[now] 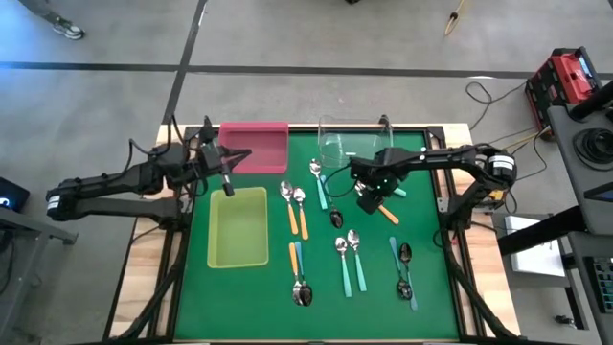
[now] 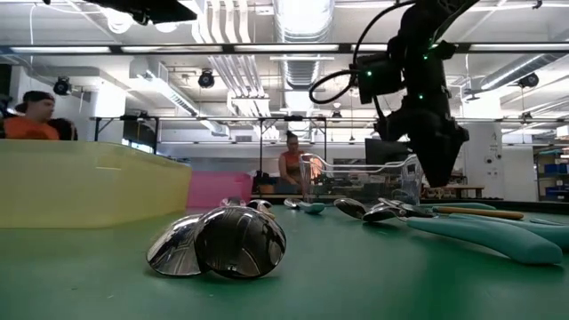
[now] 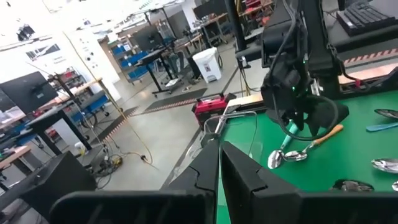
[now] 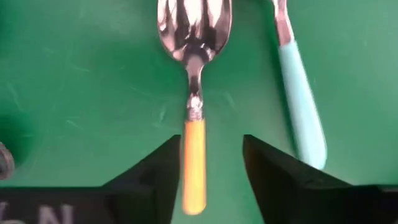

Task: Sort silverware by color (type)
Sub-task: Put the yellow spoon into the transparent bin

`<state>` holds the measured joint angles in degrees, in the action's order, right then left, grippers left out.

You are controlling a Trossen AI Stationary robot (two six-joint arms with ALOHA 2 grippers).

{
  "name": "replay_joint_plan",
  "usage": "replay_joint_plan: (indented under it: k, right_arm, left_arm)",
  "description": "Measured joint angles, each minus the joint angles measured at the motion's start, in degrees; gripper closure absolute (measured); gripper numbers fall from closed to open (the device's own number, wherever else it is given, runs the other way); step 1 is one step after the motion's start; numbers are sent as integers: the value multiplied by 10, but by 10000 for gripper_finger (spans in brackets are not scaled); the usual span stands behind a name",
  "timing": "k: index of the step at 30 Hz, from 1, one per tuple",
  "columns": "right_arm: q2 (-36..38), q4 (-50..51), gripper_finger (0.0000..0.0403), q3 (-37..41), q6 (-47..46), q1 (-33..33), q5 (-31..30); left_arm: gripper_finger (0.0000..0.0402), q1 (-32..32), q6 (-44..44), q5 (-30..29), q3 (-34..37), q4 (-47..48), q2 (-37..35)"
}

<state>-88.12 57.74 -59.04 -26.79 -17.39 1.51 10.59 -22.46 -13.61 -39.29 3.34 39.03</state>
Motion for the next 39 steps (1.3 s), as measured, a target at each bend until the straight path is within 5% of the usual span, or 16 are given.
replay_joint_plan:
  k: [7, 30, 34, 39]
  right_arm:
    - [0, -62, 183, 38, 39, 0, 0]
    - [0, -202, 184, 115, 38, 3, -15]
    - [0, -202, 206, 115, 38, 3, -17]
    - [0, -205, 280, 116, 39, 3, -19]
  left_arm:
    - [401, 0, 0, 0, 0, 2, 0]
    - [401, 0, 4, 1, 0, 10, 8]
    - [401, 0, 5, 1, 0, 9, 8]
    - [402, 0, 5, 1, 0, 9, 8]
